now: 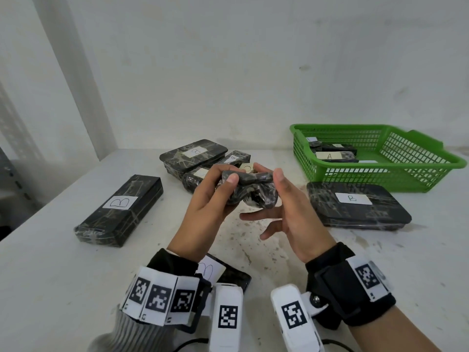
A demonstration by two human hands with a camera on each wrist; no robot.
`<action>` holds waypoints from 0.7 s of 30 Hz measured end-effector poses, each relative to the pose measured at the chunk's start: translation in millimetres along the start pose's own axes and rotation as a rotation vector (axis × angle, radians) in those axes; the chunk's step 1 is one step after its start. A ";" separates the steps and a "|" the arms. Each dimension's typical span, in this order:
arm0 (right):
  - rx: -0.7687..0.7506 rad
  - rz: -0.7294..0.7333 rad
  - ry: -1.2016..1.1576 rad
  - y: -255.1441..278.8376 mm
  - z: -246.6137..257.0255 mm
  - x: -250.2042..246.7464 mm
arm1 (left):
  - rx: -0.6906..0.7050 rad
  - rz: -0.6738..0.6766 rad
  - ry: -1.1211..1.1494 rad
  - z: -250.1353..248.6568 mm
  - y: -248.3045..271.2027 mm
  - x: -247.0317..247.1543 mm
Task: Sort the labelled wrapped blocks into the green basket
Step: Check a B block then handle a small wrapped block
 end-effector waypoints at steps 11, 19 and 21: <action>-0.086 -0.039 -0.186 -3.2 0.5 -2.0 | -0.015 0.000 0.048 -0.4 -1.8 -6.3; -0.111 -0.078 -0.173 -5.7 -0.4 -5.5 | -0.029 -0.005 0.061 1.7 -2.3 -6.5; -0.100 -0.106 -0.152 -5.9 -1.6 -7.7 | -0.043 -0.017 0.055 3.5 -2.4 -7.2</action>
Point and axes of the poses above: each hand's wrist, its own y-axis away from the middle knuckle, its own x-axis out of the palm, z = x × y, the point moved 7 cm from there along -y, towards the middle knuckle, and after that the axes turned 10 degrees about -z, right-handed, at the moved point
